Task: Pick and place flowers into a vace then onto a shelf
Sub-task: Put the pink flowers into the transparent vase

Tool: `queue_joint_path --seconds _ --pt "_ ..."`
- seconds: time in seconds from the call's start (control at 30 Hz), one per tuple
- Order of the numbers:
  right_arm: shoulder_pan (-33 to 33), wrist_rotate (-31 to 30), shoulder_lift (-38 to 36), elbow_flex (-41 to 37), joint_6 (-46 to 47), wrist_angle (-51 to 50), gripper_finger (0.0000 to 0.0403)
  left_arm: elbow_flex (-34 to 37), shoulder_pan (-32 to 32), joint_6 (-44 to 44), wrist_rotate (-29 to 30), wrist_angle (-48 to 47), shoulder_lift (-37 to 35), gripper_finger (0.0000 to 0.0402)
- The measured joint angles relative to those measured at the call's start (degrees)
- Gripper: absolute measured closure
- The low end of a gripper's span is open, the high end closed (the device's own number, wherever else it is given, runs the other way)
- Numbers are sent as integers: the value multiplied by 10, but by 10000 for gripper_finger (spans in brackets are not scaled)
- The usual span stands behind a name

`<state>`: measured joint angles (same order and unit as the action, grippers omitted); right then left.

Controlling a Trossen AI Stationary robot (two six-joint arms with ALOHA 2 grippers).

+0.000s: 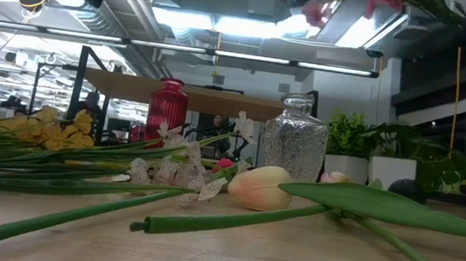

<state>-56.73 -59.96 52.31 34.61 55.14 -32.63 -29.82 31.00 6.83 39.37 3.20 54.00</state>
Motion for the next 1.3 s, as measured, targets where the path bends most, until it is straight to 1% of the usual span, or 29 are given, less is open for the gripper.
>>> queue_joint_path --seconds 0.2,0.3,0.5,0.6,0.67,0.8,0.9,1.0,1.07,1.2,1.3 --pt "22 2 -73 -48 -173 126 400 0 -40 21 -19 0 0 398" --pt "46 25 -110 -76 -264 201 400 0 -56 24 -35 0 0 398" --pt "108 118 -163 -136 -452 381 400 0 -68 25 -45 0 0 398" --pt "148 163 -174 -157 -527 457 400 0 -68 25 -45 -1 0 398" --pt "176 204 -177 -168 -565 497 400 0 -68 25 -45 -1 0 398" --pt "234 288 -176 -172 -598 527 400 0 -68 25 -45 -2 0 398" --pt "280 334 -172 -172 -599 536 400 0 -68 25 -45 -2 0 398" --pt "325 407 -162 -172 -600 562 400 0 -68 25 -45 -3 0 398" --pt "353 453 -151 -172 -599 573 400 0 -68 25 -45 -3 0 398" --pt "407 514 -123 -172 -600 612 400 0 -68 25 -45 -4 0 398" --pt "449 571 -97 -172 -600 655 400 0 -68 25 -45 -4 0 398"
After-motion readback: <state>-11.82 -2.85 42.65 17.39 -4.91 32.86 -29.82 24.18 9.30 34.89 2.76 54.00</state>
